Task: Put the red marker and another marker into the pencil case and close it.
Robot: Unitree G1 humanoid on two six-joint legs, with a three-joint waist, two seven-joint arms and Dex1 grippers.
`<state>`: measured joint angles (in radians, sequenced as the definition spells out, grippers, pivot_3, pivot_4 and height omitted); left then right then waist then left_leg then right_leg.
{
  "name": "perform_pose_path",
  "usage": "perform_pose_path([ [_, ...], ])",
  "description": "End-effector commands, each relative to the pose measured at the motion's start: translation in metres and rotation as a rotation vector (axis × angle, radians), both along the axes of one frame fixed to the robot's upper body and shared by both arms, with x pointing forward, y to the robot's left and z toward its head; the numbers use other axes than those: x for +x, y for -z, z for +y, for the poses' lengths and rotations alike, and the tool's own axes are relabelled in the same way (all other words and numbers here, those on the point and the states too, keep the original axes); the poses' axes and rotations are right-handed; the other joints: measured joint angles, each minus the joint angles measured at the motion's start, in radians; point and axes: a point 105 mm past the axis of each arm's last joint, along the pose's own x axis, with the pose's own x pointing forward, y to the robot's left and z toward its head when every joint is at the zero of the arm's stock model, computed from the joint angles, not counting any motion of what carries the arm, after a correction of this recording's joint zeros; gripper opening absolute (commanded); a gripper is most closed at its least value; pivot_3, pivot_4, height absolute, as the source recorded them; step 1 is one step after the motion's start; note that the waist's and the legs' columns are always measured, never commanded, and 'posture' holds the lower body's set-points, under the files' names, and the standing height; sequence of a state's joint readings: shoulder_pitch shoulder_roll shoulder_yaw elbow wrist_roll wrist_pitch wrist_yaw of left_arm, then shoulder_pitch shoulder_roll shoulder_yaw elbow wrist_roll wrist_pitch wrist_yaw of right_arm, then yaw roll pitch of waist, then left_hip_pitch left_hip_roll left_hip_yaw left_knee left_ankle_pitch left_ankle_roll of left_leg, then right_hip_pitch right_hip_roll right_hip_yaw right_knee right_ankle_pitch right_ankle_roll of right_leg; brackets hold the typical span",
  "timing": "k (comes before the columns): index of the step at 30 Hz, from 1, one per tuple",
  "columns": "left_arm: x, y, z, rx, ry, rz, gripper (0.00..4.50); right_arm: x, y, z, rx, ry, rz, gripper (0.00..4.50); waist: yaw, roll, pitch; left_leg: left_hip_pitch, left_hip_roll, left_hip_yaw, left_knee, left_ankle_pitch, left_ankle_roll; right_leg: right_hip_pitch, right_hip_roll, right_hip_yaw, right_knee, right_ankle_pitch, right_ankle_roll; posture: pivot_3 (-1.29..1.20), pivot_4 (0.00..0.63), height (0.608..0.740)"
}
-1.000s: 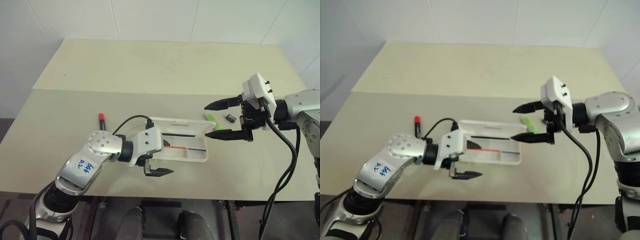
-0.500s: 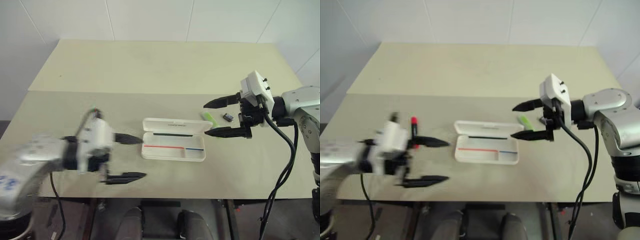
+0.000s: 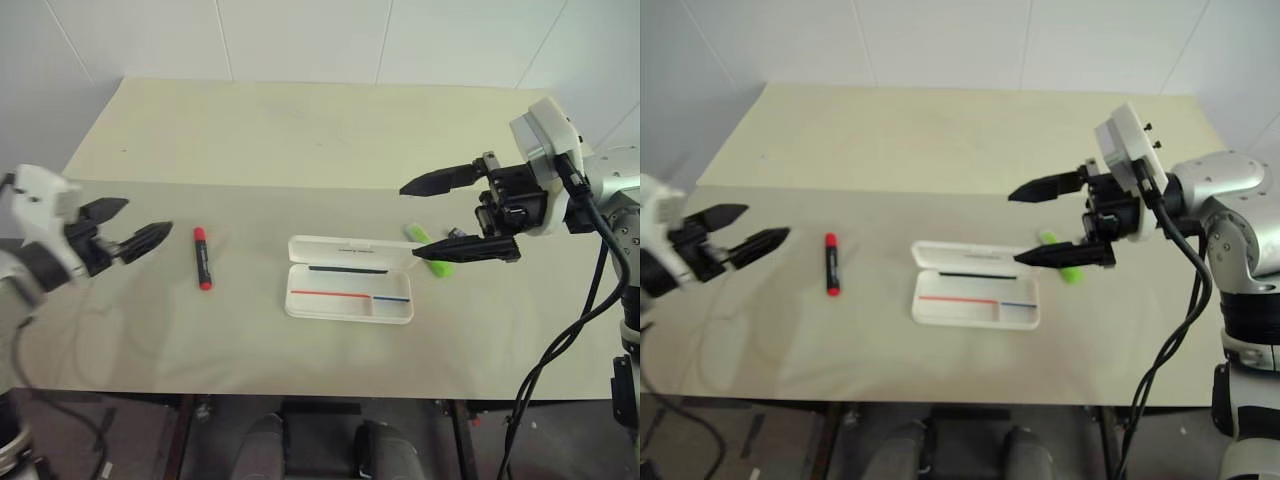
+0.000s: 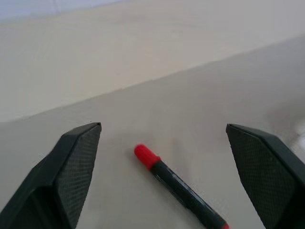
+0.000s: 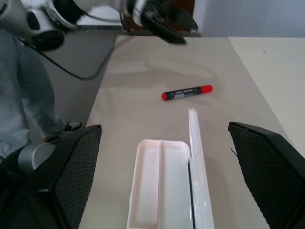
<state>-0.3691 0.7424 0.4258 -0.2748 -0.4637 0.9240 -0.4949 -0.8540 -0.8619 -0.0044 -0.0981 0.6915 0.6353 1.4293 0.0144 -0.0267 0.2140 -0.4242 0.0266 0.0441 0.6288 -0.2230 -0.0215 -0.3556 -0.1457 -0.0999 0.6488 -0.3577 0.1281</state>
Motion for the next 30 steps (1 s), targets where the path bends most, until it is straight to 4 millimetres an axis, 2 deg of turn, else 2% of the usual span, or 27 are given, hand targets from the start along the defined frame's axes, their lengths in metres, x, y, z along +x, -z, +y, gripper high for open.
perform_pose_path([
  [1, 0.017, 0.018, 0.000, 0.043, -0.189, 0.086, 4.48, -0.008, -0.010, 0.003, 0.001, -0.014, -0.060, 4.50, 0.002, 0.000, 0.000, 0.000, 0.000, 0.001, 0.000, 0.000, 0.000, 0.000, 0.000, 0.001, 0.000, 0.000, 0.000, 0.00, 0.150, 0.740],
  [5, 0.023, 0.028, -0.014, 0.006, -0.296, 0.142, 4.48, -0.007, -0.009, 0.005, 0.009, 0.005, -0.062, 4.50, -0.002, -0.001, 0.000, 0.000, 0.000, 0.002, 0.000, 0.000, 0.000, -0.002, 0.001, 0.002, 0.000, 0.000, 0.000, 0.00, 0.150, 0.740],
  [9, 0.018, 0.046, -0.016, -0.012, -0.462, 0.243, 4.48, -0.007, -0.007, 0.002, 0.019, 0.039, -0.059, 4.50, -0.001, -0.001, 0.000, 0.000, 0.001, 0.002, 0.000, 0.000, 0.000, -0.001, 0.002, 0.002, 0.000, 0.000, 0.000, 0.00, 0.150, 0.740],
  [12, 0.018, 0.058, -0.029, -0.026, -0.473, 0.296, 4.48, -0.008, -0.004, 0.002, 0.024, 0.040, -0.052, 4.50, 0.004, -0.001, 0.000, 0.000, 0.001, 0.002, 0.001, 0.000, 0.000, -0.001, 0.002, 0.002, -0.001, 0.000, 0.000, 0.00, 0.150, 0.740],
  [16, 0.016, 0.073, -0.035, -0.030, -0.511, 0.371, 4.48, -0.006, -0.004, 0.001, 0.025, 0.041, -0.056, 4.50, 0.010, -0.002, 0.000, 0.000, 0.001, 0.002, 0.001, 0.000, -0.001, -0.001, 0.002, 0.003, -0.003, 0.000, 0.000, 0.00, 0.150, 0.740],
  [20, 0.019, 0.083, -0.046, -0.079, -0.474, 0.405, 4.48, -0.005, -0.004, 0.001, 0.020, 0.043, -0.061, 4.50, 0.012, -0.002, 0.000, 0.000, 0.000, 0.003, 0.001, -0.001, -0.001, -0.001, 0.002, 0.004, -0.003, 0.000, 0.000, 0.00, 0.150, 0.740],
  [23, 0.022, 0.089, -0.048, -0.096, -0.483, 0.419, 3.90, -0.005, -0.005, 0.002, 0.015, 0.045, -0.066, 4.50, 0.014, -0.001, -0.001, 0.000, 0.000, 0.003, 0.002, -0.001, -0.001, -0.001, 0.002, 0.004, -0.005, 0.000, 0.000, 0.00, 0.150, 0.740],
  [30, 0.026, 0.081, -0.049, -0.103, -0.441, 0.370, 1.69, -0.003, -0.004, 0.002, 0.006, 0.056, -0.069, 4.50, 0.016, -0.001, -0.001, 0.001, 0.000, 0.003, 0.002, -0.001, -0.001, 0.000, 0.002, 0.004, -0.005, 0.000, 0.000, 0.00, 0.150, 0.740],
])
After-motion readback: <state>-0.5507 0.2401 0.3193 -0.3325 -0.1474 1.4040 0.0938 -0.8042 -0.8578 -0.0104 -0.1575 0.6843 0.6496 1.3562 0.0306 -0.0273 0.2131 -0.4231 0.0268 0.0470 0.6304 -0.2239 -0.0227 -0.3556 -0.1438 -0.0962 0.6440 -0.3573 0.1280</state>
